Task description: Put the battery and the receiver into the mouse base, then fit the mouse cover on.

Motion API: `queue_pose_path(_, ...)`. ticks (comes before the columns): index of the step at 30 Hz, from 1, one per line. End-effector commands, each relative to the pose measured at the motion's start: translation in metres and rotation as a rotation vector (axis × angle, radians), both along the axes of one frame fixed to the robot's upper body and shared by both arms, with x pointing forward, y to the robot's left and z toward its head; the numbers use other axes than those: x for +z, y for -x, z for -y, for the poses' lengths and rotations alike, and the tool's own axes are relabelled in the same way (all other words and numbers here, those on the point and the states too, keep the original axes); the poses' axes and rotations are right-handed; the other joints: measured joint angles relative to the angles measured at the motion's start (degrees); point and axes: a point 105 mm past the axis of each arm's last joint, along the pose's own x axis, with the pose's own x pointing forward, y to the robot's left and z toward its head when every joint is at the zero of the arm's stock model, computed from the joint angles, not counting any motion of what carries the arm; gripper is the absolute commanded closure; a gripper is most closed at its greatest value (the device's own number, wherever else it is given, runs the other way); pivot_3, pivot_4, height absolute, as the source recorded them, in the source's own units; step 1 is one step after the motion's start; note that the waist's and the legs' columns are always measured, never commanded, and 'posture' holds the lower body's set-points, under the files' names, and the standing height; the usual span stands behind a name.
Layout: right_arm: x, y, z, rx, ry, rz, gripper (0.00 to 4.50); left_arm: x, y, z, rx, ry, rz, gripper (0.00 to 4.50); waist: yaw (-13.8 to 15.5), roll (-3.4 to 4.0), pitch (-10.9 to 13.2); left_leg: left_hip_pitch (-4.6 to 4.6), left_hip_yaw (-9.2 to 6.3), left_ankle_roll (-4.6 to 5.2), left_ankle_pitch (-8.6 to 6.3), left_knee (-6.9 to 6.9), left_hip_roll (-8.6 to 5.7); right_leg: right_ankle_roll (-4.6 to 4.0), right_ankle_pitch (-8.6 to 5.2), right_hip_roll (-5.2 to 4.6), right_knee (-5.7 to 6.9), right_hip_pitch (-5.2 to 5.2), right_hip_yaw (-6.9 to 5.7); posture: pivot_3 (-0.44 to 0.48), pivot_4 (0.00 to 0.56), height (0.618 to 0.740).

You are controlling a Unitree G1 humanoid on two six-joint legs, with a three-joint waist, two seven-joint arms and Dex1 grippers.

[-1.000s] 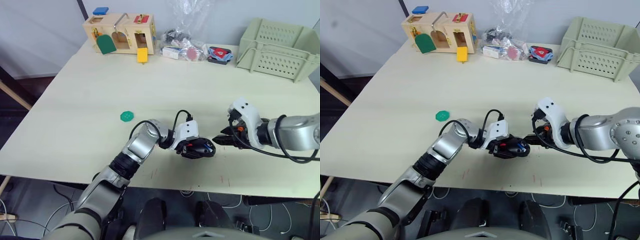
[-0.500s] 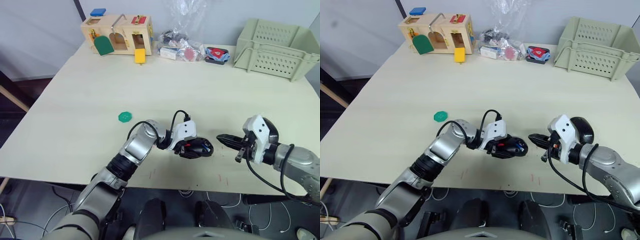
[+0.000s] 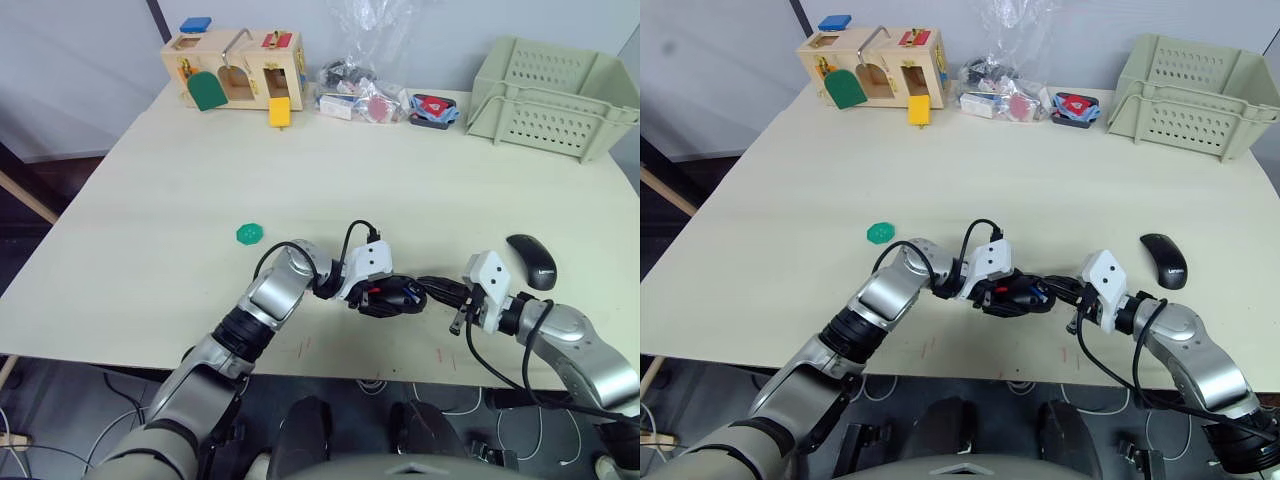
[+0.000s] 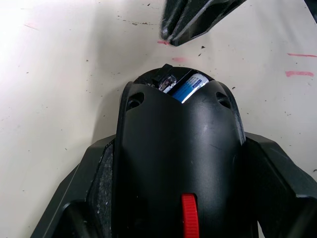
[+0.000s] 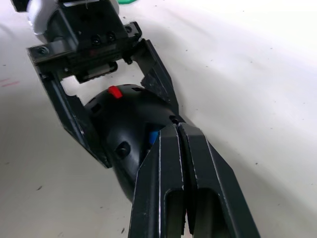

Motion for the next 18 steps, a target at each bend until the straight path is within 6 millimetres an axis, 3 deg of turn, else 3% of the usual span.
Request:
queue_pose_path(1,0.009,-0.004,-0.005,0.019,-0.005,0.053,4.45,-0.021,0.004,-0.010,0.020,-0.073,-0.072,1.56,0.0,0.00,0.0,0.00,0.00,-0.01,0.00,0.00,0.00,0.00,0.00,0.00,0.01,0.00,0.00,0.000,0.150,0.740)
queue_pose_path(18,-0.002,-0.009,-0.010,0.008,-0.010,0.015,4.45,-0.021,0.003,-0.012,0.023,-0.078,-0.070,1.56,0.0,0.00,0.0,0.03,0.04,-0.13,0.08,0.01,0.00,0.03,0.03,0.04,0.09,0.01,0.00,0.000,0.150,0.740)
